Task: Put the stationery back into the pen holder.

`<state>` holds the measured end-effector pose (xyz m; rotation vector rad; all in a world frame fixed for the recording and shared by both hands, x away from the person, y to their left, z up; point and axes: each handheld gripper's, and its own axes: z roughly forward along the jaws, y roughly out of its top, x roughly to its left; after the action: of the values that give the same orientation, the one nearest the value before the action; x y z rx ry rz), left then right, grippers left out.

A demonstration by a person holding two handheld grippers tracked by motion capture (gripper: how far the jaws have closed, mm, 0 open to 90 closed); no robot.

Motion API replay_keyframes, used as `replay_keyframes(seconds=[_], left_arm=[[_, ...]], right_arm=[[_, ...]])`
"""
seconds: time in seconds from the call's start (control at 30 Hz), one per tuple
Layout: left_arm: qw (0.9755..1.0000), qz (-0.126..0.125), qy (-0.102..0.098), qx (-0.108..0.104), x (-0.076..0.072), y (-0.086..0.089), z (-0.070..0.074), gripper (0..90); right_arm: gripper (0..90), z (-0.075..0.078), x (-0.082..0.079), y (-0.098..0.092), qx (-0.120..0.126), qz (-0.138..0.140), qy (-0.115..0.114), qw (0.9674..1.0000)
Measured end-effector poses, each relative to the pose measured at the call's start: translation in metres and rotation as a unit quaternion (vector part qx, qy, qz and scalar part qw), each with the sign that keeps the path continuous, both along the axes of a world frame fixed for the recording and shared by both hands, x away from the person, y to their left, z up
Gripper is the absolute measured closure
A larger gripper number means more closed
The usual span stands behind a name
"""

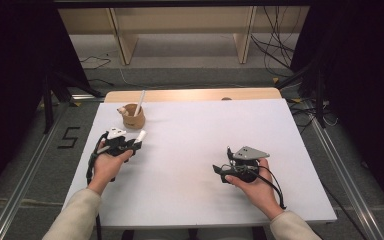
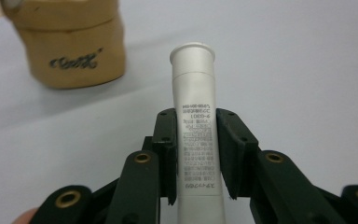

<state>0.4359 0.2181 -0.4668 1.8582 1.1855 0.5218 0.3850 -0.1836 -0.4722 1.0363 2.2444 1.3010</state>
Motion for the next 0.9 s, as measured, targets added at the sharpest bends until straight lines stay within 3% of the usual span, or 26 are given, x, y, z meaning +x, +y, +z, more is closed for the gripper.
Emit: replay_keyframes(seconds=[0.13, 0.37, 0.67, 0.9], left_arm=[[0.9994, -0.019, -0.019, -0.023, -0.015, -0.021, 0.003, 70.3], [0.9969, -0.044, -0.049, -0.044, -0.035, -0.051, 0.011, 70.3], [0.9939, -0.094, -0.047, -0.033, -0.048, -0.083, 0.007, 70.3], [0.9919, -0.114, -0.047, -0.030, -0.053, -0.100, 0.003, 70.3]], right_arm=[[26.7, 0.002, 0.005, 0.005, 0.019, -0.002, 0.004, 0.9998], [26.6, 0.007, 0.013, 0.019, 0.041, 0.007, 0.009, 0.9991], [27.2, 0.011, 0.020, 0.039, 0.063, 0.022, 0.021, 0.9975], [28.2, 0.014, 0.027, 0.056, 0.084, 0.034, 0.029, 0.9955]])
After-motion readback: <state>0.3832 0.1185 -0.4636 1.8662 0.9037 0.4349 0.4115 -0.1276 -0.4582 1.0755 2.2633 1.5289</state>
